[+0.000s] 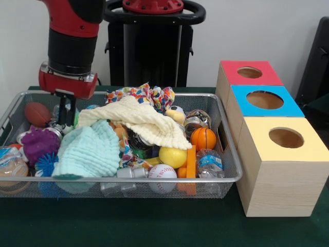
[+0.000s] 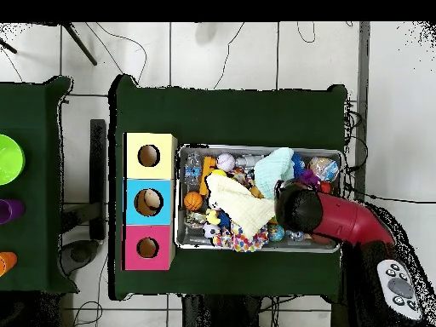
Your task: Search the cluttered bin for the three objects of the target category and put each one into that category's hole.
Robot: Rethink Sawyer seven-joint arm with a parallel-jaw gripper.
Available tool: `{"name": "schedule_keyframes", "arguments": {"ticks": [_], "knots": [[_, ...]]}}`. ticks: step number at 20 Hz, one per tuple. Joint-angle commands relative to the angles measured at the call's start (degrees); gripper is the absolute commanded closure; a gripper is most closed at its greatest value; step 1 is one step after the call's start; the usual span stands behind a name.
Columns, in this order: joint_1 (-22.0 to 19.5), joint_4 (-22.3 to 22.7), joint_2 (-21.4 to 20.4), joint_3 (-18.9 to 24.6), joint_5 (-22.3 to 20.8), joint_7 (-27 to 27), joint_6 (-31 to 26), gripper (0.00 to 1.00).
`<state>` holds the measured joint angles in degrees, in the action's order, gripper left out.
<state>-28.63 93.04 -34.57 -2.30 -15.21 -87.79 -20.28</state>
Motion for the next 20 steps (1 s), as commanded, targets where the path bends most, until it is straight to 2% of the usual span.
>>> {"name": "schedule_keyframes", "arguments": {"ticks": [1,20], "knots": [[0.1,5.0,0.6,0.7,1.9,-12.1,3.3,1.00],[-3.1,2.9,2.8,3.0,1.9,-8.4,2.5,1.00]]}}
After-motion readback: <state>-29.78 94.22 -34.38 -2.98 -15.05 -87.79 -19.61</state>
